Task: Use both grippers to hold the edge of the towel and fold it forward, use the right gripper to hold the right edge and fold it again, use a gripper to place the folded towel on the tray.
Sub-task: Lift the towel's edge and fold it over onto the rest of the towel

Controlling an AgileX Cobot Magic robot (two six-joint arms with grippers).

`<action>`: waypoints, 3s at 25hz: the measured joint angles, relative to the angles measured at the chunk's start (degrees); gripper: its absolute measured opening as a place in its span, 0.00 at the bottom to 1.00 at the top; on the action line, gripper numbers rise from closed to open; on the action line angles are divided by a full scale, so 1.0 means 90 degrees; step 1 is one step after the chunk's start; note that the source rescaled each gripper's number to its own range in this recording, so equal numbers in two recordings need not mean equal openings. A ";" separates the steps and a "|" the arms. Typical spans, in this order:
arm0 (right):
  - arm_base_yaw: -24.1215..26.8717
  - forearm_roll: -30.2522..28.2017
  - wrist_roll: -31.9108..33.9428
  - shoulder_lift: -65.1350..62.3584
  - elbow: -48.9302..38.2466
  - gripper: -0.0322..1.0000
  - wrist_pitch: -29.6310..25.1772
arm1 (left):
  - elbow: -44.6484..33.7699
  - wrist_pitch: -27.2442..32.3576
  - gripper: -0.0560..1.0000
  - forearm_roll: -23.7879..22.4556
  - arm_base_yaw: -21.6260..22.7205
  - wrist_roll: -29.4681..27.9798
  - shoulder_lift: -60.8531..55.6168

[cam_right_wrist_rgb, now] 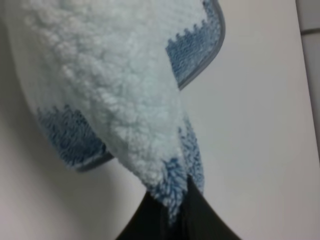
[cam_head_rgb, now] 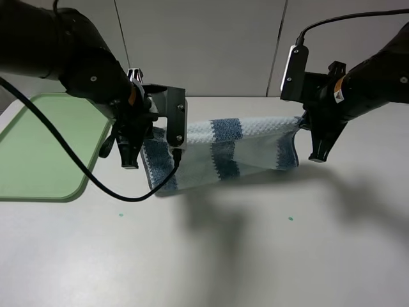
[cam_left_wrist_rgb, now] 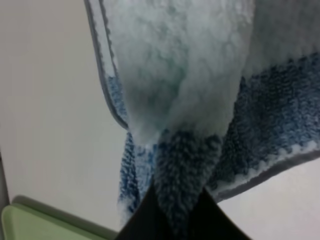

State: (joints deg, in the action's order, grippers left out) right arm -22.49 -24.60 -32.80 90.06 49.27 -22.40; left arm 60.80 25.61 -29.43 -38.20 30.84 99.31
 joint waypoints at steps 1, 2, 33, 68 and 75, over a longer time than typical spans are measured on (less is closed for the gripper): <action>0.0000 0.0011 -0.0037 0.0101 0.0092 0.03 0.0000 | 0.0007 -0.0036 0.05 0.0000 0.0047 0.0000 0.0042; 0.0000 0.0023 -0.0052 0.0206 0.0170 0.03 0.0000 | 0.0014 -0.0075 0.05 0.0000 0.0072 0.0000 0.0077; 0.0155 -0.0142 -0.0081 0.0903 0.0322 0.03 0.1776 | 0.0036 -0.0524 0.05 -0.0246 0.0275 -0.0448 0.0596; 0.0537 -0.0122 0.0255 0.0903 0.0322 0.03 0.2304 | 0.0036 -0.1464 0.98 -0.0261 0.0648 -0.1551 0.0596; 0.0537 -0.0117 0.0255 0.0903 0.0322 0.03 0.2847 | 0.0036 -0.1464 1.00 -0.0261 0.0648 -0.1569 0.0596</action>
State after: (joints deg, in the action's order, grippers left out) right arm -17.66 -25.65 -30.51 98.19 52.17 3.23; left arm 61.13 12.44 -31.78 -32.37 16.72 104.67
